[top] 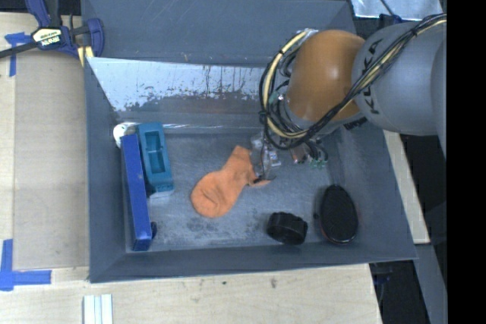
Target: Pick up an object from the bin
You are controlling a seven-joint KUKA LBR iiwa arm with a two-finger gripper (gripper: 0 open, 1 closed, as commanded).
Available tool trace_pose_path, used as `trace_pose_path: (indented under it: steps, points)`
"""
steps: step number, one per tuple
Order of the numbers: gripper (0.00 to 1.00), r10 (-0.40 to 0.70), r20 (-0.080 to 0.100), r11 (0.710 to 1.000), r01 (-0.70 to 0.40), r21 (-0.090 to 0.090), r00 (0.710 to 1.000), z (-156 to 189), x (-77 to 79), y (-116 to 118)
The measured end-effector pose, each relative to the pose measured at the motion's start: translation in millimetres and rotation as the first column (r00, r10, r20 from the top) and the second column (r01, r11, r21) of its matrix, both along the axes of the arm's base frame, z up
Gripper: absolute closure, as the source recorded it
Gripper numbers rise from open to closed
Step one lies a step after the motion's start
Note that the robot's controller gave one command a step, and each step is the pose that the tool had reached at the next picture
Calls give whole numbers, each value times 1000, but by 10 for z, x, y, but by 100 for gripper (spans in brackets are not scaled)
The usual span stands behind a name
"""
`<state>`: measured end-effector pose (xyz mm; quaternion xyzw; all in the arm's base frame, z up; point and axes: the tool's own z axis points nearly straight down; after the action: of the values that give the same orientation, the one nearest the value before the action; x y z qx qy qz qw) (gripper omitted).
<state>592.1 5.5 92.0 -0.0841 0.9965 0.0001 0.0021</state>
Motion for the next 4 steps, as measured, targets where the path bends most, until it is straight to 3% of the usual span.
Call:
trace_pose_path:
  steps: [1, 2, 3, 4]
  points:
    - [0, 0, 0, 1000, 0, 0, 1000, 0, 0, 0]
    - [0, 0, 0, 1000, 0, 0, 1000, 0, 0, 0]
    - [100, 362, 4, 932, -362, -1, 932, -207, 70, 584]
    - [100, 359, 4, 933, -359, 0, 933, -207, 70, 582]
